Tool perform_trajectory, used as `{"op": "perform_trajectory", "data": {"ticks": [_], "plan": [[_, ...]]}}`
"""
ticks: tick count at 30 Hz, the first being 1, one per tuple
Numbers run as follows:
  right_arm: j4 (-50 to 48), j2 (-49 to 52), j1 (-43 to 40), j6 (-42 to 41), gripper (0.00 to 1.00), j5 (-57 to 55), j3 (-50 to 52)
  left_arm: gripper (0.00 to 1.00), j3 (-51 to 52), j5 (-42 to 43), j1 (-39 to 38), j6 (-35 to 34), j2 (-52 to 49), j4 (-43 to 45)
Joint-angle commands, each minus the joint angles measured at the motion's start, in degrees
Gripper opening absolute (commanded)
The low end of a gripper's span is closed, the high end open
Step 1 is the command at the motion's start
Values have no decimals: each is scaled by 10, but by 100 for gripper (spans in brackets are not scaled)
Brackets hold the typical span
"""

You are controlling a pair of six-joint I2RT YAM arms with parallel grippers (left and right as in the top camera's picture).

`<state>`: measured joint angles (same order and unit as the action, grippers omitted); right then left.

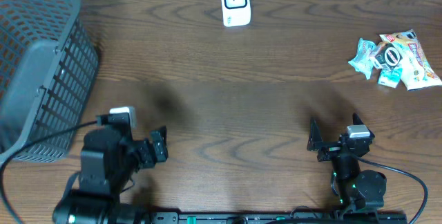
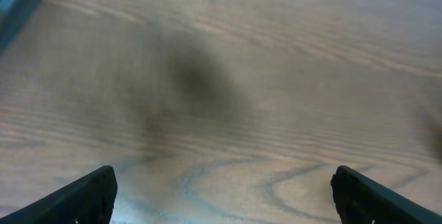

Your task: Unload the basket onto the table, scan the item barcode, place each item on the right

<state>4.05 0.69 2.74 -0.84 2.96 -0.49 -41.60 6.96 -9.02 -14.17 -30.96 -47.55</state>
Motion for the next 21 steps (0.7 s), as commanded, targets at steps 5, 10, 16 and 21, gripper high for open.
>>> {"op": "perform_trajectory", "data": {"ticks": [5, 10, 16, 21], "plan": [[2, -4, 2, -4, 99, -2, 1, 98, 13, 10, 3, 63, 67, 1], [2, -4, 2, -4, 99, -2, 1, 98, 40, 11, 2, 96, 86, 17], [2, -4, 2, -4, 99, -2, 1, 98, 127, 17, 4, 112, 150, 130], [2, -4, 2, -4, 99, -2, 1, 98, 196, 46, 8, 133, 196, 227]]}}
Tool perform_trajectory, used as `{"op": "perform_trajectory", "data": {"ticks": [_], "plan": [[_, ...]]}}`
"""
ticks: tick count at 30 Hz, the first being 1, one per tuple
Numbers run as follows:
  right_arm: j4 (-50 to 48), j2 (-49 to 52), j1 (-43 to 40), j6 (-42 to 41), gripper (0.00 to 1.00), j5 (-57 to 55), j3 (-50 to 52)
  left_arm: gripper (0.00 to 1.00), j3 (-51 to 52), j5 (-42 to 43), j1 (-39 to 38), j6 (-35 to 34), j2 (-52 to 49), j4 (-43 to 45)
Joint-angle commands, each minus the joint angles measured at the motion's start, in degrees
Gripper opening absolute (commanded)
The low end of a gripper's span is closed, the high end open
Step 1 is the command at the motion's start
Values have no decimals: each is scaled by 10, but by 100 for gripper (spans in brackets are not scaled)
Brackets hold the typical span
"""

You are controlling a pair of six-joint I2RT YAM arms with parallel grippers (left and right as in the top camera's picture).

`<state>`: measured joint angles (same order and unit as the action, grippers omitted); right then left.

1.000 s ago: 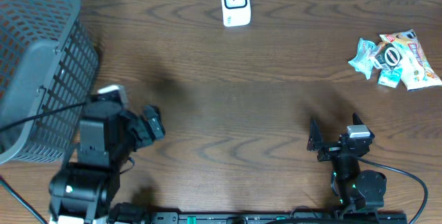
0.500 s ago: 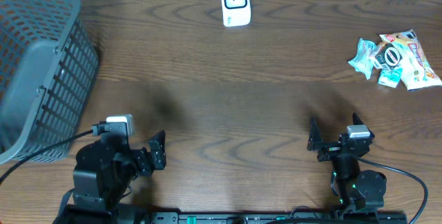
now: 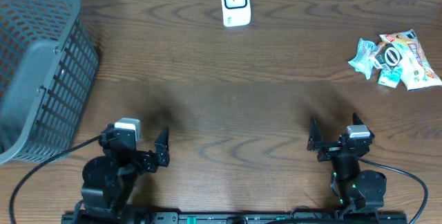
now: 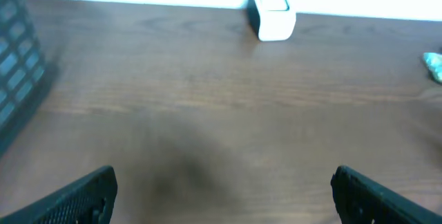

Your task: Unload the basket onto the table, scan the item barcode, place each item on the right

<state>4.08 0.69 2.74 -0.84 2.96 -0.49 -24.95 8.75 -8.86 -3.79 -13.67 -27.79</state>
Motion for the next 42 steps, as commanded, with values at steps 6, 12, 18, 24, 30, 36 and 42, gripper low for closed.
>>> {"op": "perform_trajectory", "data": {"ticks": [6, 12, 18, 24, 30, 36, 42], "plan": [[2, -4, 2, -4, 99, -2, 1, 98, 97, 73, 25, 68, 65, 111], [2, -4, 2, -4, 99, -2, 1, 98, 150, 74, 43, 68, 106, 150], [2, -4, 2, -4, 99, -2, 1, 98, 195, 74, 45, 68, 133, 212], [2, -4, 2, -4, 99, -2, 1, 98, 224, 73, 45, 73, 136, 250], [2, -4, 2, -4, 99, -2, 1, 98, 247, 73, 45, 83, 136, 272], [2, -4, 2, -4, 99, -2, 1, 98, 247, 57, 56, 85, 136, 250], [2, -4, 2, -4, 99, -2, 1, 98, 247, 17, 62, 75, 136, 248]]}}
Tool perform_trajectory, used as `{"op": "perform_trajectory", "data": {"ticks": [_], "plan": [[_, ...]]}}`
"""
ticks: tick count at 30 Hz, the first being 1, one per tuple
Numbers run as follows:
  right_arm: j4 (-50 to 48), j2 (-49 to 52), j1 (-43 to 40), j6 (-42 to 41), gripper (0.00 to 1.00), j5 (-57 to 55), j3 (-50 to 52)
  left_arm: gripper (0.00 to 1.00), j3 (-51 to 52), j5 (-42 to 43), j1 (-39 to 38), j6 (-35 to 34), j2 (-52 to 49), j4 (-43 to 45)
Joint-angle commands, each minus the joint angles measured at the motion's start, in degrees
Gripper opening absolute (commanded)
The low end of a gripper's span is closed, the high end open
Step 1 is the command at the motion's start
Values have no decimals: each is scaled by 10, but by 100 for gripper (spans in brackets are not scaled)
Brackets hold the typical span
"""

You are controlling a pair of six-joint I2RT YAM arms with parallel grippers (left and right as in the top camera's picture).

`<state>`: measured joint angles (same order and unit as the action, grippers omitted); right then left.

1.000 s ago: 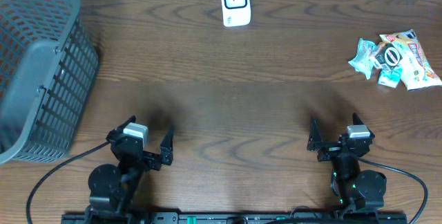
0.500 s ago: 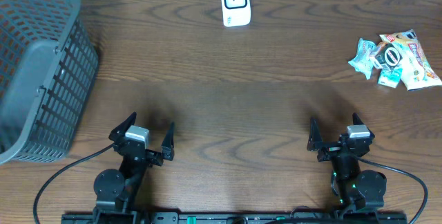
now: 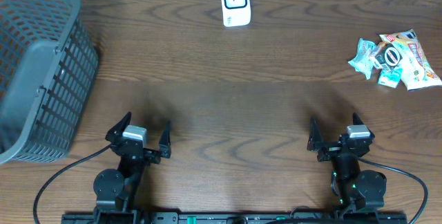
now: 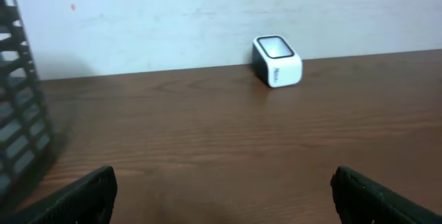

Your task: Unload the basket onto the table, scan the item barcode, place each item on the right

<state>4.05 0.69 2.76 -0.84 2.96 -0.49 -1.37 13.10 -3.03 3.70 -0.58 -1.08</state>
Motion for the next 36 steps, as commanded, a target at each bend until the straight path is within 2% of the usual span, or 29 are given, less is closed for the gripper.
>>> {"op": "perform_trajectory", "data": {"ticks": [1, 5, 25, 29, 36], "plan": [[2, -4, 2, -4, 99, -2, 1, 97, 12, -38, 3, -13, 5, -21], [2, -4, 2, -4, 99, -2, 1, 98, 12, -63, 3, -56, 5, -25], [2, -4, 2, -4, 99, -2, 1, 98, 12, -65, 3, -54, 5, -27], [2, -4, 2, -4, 99, -2, 1, 98, 12, -65, 3, -35, 5, -27], [2, -4, 2, -4, 99, -2, 1, 98, 12, -98, 3, -33, 5, -31]]}}
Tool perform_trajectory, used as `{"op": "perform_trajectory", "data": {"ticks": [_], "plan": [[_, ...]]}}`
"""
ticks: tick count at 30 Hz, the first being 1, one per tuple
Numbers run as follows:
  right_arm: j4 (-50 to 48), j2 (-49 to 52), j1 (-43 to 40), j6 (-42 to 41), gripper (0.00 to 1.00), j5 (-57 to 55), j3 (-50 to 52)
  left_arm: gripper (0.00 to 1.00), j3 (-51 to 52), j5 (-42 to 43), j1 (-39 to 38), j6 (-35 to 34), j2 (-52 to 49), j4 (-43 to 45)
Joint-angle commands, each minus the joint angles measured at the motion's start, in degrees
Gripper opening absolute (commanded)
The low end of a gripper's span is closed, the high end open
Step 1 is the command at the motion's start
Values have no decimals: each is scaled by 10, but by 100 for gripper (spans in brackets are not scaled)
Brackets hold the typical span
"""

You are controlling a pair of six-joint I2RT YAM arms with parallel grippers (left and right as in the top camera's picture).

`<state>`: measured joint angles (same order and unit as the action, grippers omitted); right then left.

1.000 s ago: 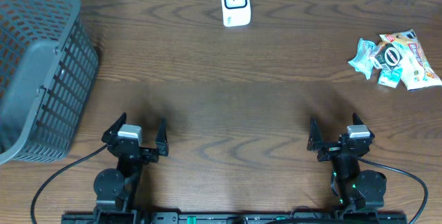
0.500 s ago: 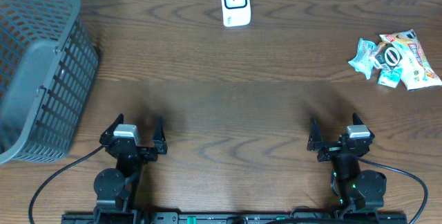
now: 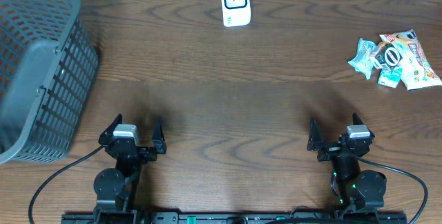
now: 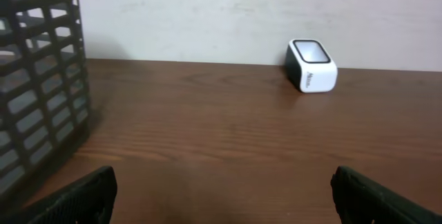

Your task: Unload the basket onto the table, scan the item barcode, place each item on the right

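Observation:
The white barcode scanner (image 3: pixel 235 3) stands at the far middle edge of the table; the left wrist view shows the scanner (image 4: pixel 312 75) against the wall. Several snack packets (image 3: pixel 395 59) lie in a pile at the far right. My left gripper (image 3: pixel 132 128) rests open at the near left, its fingers wide apart with nothing between them; the left gripper (image 4: pixel 222 196) faces the far wall. At the near right my right gripper (image 3: pixel 333 131) also stands open and empty.
A dark grey mesh basket (image 3: pixel 38 65) fills the far left of the table, and the basket (image 4: pixel 38 86) shows at the left edge of the wrist view. The wooden table (image 3: pixel 228 92) lies bare between the arms and the scanner.
My left arm has turned slightly to the left and settled squarely at its base. The basket now shows more in the wrist view and the scanner sits further right. The right arm is unchanged.
My left arm was first leaning to the left near the basket, gripper open and looking down at the table. It then drew back toward its base with the view rising to the scanner, and now rests low and level. The right arm stayed still throughout.

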<state>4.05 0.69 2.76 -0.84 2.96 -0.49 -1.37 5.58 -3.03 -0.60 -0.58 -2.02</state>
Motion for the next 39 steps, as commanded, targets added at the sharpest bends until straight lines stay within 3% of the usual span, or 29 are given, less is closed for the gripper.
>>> {"op": "perform_trajectory", "data": {"ticks": [1, 10, 39], "plan": [[2, -4, 2, -4, 99, -2, 1, 98, 12, -28, 3, 10, 5, -22], [2, -4, 2, -4, 99, -2, 1, 98, 12, -33, -3, 51, 5, -22], [2, -4, 2, -4, 99, -2, 1, 98, 12, -52, -3, 21, 5, -24]]}}
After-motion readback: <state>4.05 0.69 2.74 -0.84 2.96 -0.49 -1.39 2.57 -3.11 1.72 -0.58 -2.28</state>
